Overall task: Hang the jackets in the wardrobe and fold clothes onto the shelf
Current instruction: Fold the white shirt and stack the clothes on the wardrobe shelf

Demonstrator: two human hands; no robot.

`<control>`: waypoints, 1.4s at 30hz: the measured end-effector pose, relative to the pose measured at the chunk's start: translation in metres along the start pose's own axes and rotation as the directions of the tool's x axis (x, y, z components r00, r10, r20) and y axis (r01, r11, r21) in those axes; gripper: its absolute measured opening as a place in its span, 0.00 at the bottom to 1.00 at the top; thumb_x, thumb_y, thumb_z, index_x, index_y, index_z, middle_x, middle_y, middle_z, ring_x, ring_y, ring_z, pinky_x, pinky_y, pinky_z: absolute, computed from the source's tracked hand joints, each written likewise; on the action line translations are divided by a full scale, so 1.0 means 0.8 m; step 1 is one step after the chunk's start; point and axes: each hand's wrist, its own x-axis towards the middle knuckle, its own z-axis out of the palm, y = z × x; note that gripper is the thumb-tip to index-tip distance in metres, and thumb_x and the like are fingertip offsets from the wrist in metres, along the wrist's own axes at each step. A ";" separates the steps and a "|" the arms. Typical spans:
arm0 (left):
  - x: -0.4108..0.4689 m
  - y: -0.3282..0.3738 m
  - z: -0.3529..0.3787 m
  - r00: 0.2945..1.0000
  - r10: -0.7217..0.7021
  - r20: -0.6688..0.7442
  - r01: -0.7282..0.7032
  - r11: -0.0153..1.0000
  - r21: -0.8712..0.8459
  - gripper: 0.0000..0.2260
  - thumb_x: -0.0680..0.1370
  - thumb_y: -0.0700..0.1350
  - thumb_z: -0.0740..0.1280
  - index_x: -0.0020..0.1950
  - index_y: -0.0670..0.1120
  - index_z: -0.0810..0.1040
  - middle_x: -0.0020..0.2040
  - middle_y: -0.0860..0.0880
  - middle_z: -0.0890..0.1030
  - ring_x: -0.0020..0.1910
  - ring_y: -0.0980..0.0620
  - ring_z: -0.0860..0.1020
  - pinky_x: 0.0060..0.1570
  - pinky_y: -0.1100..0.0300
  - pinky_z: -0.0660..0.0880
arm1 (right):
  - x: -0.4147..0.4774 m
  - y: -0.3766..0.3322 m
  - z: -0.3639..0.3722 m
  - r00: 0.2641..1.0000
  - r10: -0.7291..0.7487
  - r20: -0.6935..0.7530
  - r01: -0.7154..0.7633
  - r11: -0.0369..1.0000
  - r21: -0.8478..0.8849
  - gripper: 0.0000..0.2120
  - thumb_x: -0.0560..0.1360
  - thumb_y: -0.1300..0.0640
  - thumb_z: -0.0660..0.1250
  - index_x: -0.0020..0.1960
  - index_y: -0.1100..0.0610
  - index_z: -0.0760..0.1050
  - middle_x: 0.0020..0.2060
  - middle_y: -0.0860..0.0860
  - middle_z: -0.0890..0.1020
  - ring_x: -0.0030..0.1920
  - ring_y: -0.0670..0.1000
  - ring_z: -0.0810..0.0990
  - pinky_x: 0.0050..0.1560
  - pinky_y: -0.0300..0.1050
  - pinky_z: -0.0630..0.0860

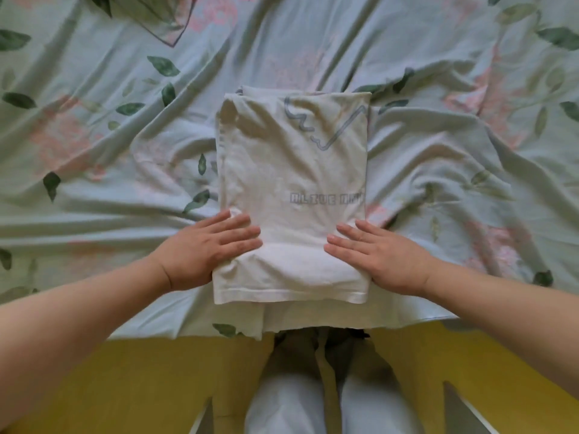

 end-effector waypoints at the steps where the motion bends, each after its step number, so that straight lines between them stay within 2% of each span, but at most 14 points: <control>1: -0.009 0.017 0.000 1.000 0.010 0.017 -0.009 0.999 -0.047 0.40 0.72 0.35 0.71 0.81 0.54 0.61 0.80 0.51 0.63 0.81 0.49 0.56 0.78 0.47 0.55 | -0.013 -0.011 -0.004 1.000 -0.013 0.012 0.012 1.000 0.024 0.32 0.74 0.67 0.48 0.78 0.56 0.63 0.74 0.54 0.71 0.75 0.58 0.67 0.73 0.61 0.66; 3: -0.022 0.057 0.002 0.999 -0.040 0.023 0.044 0.975 -0.219 0.32 0.78 0.45 0.68 0.80 0.58 0.60 0.79 0.56 0.61 0.80 0.55 0.54 0.78 0.50 0.56 | -0.032 -0.035 -0.009 0.997 0.043 0.071 -0.053 0.987 0.151 0.38 0.71 0.72 0.51 0.79 0.53 0.62 0.76 0.52 0.68 0.76 0.53 0.62 0.74 0.57 0.65; 5: -0.023 0.092 -0.015 0.966 -0.206 0.158 0.258 0.825 -0.503 0.25 0.79 0.70 0.53 0.75 0.64 0.63 0.76 0.64 0.60 0.78 0.62 0.54 0.78 0.54 0.57 | -0.044 -0.048 -0.016 0.942 0.163 0.292 -0.268 0.891 0.367 0.41 0.73 0.73 0.56 0.80 0.43 0.58 0.79 0.46 0.60 0.79 0.50 0.56 0.77 0.50 0.60; 6: -0.022 0.103 -0.024 0.936 -0.300 0.183 0.348 0.716 -0.605 0.21 0.79 0.71 0.54 0.71 0.69 0.65 0.74 0.66 0.62 0.77 0.63 0.57 0.77 0.57 0.59 | -0.047 -0.049 -0.024 0.908 0.206 0.366 -0.362 0.824 0.435 0.38 0.78 0.70 0.58 0.79 0.38 0.58 0.79 0.44 0.60 0.79 0.49 0.58 0.77 0.48 0.60; 9: -0.007 0.098 -0.049 0.814 -0.576 0.081 0.388 0.434 -0.813 0.12 0.80 0.52 0.65 0.57 0.72 0.76 0.62 0.63 0.78 0.65 0.58 0.76 0.65 0.56 0.73 | -0.030 -0.032 -0.062 0.850 0.421 0.316 -0.518 0.564 0.642 0.23 0.81 0.62 0.62 0.69 0.38 0.73 0.67 0.41 0.78 0.66 0.46 0.75 0.65 0.47 0.72; 13: 0.036 0.057 -0.079 0.634 -0.768 0.088 0.404 0.232 -0.885 0.06 0.80 0.45 0.66 0.53 0.53 0.82 0.52 0.49 0.83 0.52 0.53 0.79 0.49 0.61 0.75 | 0.013 0.019 -0.104 0.752 0.628 0.198 -0.513 0.370 0.775 0.11 0.79 0.60 0.67 0.51 0.43 0.80 0.46 0.43 0.84 0.51 0.50 0.82 0.55 0.48 0.77; 15: 0.062 0.040 -0.088 0.539 -0.829 0.145 0.365 0.074 -0.928 0.04 0.80 0.46 0.69 0.46 0.52 0.81 0.46 0.51 0.83 0.46 0.55 0.79 0.44 0.63 0.75 | 0.039 0.039 -0.112 0.696 0.692 0.193 -0.472 0.239 0.848 0.03 0.79 0.51 0.68 0.49 0.44 0.80 0.45 0.45 0.85 0.48 0.51 0.84 0.49 0.50 0.81; 17: 0.087 0.022 -0.086 0.484 -0.855 0.187 0.349 -0.007 -0.937 0.08 0.80 0.49 0.70 0.42 0.49 0.81 0.42 0.51 0.82 0.43 0.54 0.80 0.42 0.62 0.76 | 0.061 0.055 -0.105 0.628 0.739 0.243 -0.461 0.102 0.882 0.06 0.80 0.49 0.67 0.54 0.48 0.81 0.49 0.50 0.85 0.50 0.52 0.85 0.44 0.50 0.83; 25: 0.134 -0.009 -0.061 0.289 -0.955 0.067 0.593 0.124 -0.795 0.16 0.79 0.55 0.63 0.52 0.44 0.82 0.52 0.41 0.83 0.54 0.39 0.80 0.55 0.48 0.76 | 0.098 0.070 -0.075 0.425 0.872 0.242 -0.543 0.031 0.839 0.14 0.79 0.47 0.60 0.59 0.52 0.78 0.53 0.49 0.83 0.54 0.53 0.81 0.59 0.52 0.78; 30: 0.134 -0.005 -0.051 0.243 -0.970 -0.021 0.664 0.182 -0.725 0.17 0.83 0.54 0.58 0.56 0.43 0.78 0.57 0.40 0.81 0.57 0.38 0.77 0.52 0.51 0.70 | 0.096 0.071 -0.065 0.286 0.938 0.197 -0.648 0.038 0.761 0.16 0.85 0.48 0.51 0.50 0.56 0.72 0.52 0.56 0.79 0.51 0.54 0.73 0.48 0.44 0.65; 35: 0.147 -0.012 -0.050 -0.017 -0.996 0.092 0.650 -0.081 -0.755 0.18 0.77 0.53 0.67 0.62 0.45 0.72 0.66 0.42 0.73 0.67 0.40 0.70 0.66 0.51 0.68 | 0.113 0.064 -0.059 0.091 0.973 0.214 -0.694 -0.092 0.714 0.17 0.84 0.49 0.53 0.67 0.59 0.66 0.68 0.60 0.69 0.64 0.62 0.73 0.65 0.52 0.70; 38: 0.160 -0.018 -0.066 -0.085 -0.990 0.115 0.585 -0.143 -0.798 0.21 0.76 0.46 0.65 0.69 0.45 0.67 0.70 0.43 0.69 0.70 0.41 0.69 0.69 0.52 0.66 | 0.123 0.063 -0.059 0.044 0.973 0.225 -0.685 -0.135 0.716 0.24 0.82 0.44 0.56 0.71 0.58 0.60 0.70 0.60 0.67 0.67 0.63 0.72 0.67 0.55 0.69; 40: 0.166 -0.012 -0.080 -0.020 -0.998 -0.060 0.658 0.032 -0.752 0.26 0.74 0.44 0.64 0.73 0.47 0.65 0.72 0.45 0.66 0.72 0.43 0.66 0.70 0.51 0.64 | 0.125 0.058 -0.063 0.067 0.986 0.150 -0.719 -0.056 0.692 0.32 0.80 0.39 0.58 0.76 0.56 0.56 0.73 0.59 0.63 0.70 0.62 0.67 0.68 0.57 0.66; 42: 0.172 -0.002 -0.094 0.283 -0.893 -0.351 0.692 0.443 -0.570 0.32 0.71 0.44 0.66 0.75 0.49 0.64 0.74 0.47 0.65 0.74 0.45 0.64 0.73 0.50 0.61 | 0.126 0.050 -0.071 0.193 0.978 -0.083 -0.776 0.203 0.597 0.36 0.78 0.36 0.58 0.79 0.53 0.54 0.76 0.57 0.58 0.74 0.60 0.61 0.71 0.59 0.61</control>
